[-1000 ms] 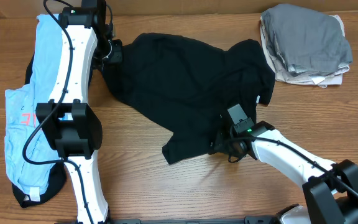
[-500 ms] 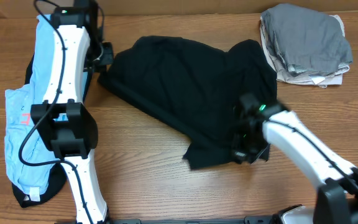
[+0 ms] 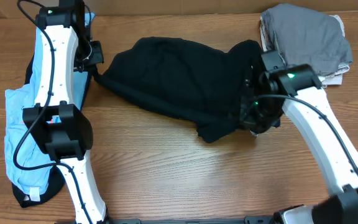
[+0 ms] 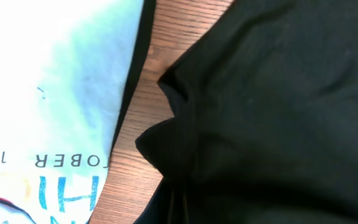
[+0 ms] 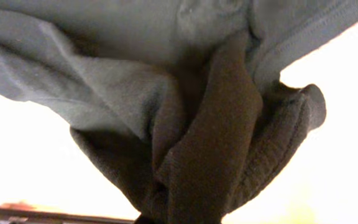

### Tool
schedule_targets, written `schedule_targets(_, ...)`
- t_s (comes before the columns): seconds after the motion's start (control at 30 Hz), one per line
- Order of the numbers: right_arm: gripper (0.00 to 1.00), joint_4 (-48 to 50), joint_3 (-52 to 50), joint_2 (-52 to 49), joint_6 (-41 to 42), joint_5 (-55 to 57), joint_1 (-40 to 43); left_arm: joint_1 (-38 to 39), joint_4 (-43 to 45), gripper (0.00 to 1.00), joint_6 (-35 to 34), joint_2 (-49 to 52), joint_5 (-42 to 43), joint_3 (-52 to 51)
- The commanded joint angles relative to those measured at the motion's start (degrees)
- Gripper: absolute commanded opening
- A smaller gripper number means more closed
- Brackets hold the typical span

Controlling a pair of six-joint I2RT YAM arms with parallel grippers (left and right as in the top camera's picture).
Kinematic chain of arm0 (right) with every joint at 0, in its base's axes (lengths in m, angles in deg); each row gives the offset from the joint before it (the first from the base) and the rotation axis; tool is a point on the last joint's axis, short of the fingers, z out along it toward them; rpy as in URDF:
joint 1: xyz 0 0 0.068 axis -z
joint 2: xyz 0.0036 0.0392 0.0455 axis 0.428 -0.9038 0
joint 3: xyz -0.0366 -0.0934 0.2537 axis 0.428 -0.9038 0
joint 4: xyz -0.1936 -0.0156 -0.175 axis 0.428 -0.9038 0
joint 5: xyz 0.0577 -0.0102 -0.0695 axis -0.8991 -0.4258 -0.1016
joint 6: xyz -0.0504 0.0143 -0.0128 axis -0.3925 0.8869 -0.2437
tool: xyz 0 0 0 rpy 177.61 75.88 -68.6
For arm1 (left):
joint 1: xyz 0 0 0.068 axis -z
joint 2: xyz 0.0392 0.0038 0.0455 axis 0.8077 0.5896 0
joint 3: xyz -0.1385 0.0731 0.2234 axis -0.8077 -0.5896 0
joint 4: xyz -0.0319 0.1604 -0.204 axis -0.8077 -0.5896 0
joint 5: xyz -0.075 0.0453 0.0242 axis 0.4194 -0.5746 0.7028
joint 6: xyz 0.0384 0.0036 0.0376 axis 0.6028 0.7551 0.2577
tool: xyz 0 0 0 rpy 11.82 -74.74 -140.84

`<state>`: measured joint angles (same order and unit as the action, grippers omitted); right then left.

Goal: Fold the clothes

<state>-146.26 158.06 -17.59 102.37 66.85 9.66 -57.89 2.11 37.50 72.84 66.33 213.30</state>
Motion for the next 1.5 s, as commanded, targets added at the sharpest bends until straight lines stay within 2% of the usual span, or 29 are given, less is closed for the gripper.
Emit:
schedule_targets(0.0,0.04,0.59,0.83,-0.11,0.09,0.31,0.33,0.44,0.07,0.04,0.20,-2.49,-0.74,1.77)
schedule_targets(0.37,0.04,-4.70,0.76,4.35,3.67,-1.64,-1.20,0.37,-5.03,0.04,-0.26,-5.35,-0.90,1.77)
schedule_targets(0.57,0.04,-10.47,-0.28,6.88,6.84,-1.70,-5.16,0.22,-10.38,0.04,-4.17,-9.53,-6.71,1.77)
schedule_targets(0.73,0.04,-10.23,-3.48,6.56,6.99,-1.81,-7.48,0.24,-11.65,0.04,-4.79,-10.19,-7.48,1.60)
schedule_targets(0.87,0.04,-4.24,-6.75,4.24,5.81,-1.57,-6.62,0.48,-7.78,0.04,-5.38,-9.77,-7.65,-1.05)
schedule_targets(0.97,0.04,0.31,-6.97,1.01,1.14,-1.57,-5.57,0.79,-2.93,0.04,-5.42,-9.77,-7.63,-4.92)
schedule_targets(1.13,0.04,11.67,-6.93,-7.32,-2.56,-1.60,-2.12,1.88,9.42,0.04,-6.03,-9.77,-7.63,-15.87)
schedule_targets(1.3,0.04,18.16,-6.93,-11.65,-2.56,-1.49,4.11,2.23,18.34,0.04,-6.08,-9.77,-7.63,-24.04)
schedule_targets(1.43,0.04,20.13,-6.60,-11.78,-2.78,-1.18,10.60,2.23,21.35,0.04,-6.29,-9.77,-7.58,-26.12)
schedule_targets(1.47,0.10,20.02,-6.45,-11.78,-2.80,-1.31,12.02,2.23,21.64,0.04,-6.27,-9.77,-7.58,-26.12)
